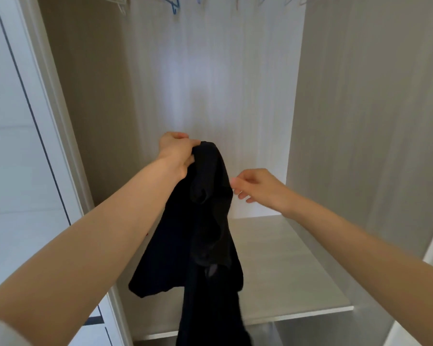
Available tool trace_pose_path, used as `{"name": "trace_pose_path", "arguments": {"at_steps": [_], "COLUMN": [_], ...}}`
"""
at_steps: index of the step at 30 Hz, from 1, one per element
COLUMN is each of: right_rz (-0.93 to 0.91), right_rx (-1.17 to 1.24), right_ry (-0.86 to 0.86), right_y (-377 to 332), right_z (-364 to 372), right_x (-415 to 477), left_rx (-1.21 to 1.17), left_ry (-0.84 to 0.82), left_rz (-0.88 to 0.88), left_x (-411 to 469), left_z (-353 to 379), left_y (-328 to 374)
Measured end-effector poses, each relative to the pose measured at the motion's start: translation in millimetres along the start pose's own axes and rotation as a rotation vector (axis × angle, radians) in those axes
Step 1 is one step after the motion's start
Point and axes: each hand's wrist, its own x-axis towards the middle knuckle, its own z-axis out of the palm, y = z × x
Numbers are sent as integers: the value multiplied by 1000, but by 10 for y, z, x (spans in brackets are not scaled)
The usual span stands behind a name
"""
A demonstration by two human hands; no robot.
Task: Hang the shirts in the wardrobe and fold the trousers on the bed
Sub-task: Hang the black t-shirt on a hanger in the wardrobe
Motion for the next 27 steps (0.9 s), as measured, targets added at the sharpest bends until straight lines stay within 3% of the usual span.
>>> {"name": "trace_pose_path", "arguments": {"at_steps": [5, 12, 17, 25, 27], "right_rz": [44, -23, -75, -186, -213], "right_rx": [139, -256, -100, -126, -138], "right_ry": [18, 306, 476, 498, 501], "right_y": [-165, -91, -127, -401, -437], "right_z": [33, -76, -502, -782, -846], "right_x": [-64, 204, 330, 513, 531], "left_rx": [32, 125, 394, 797, 776], "left_ry": [-126, -217, -256, -122, -120], "left_rz": [45, 34, 147, 410, 408], "left_x": [-25, -75, 35, 87, 119], "left_z": [156, 209, 36, 155, 141], "left_y": [32, 86, 28, -8, 9]}}
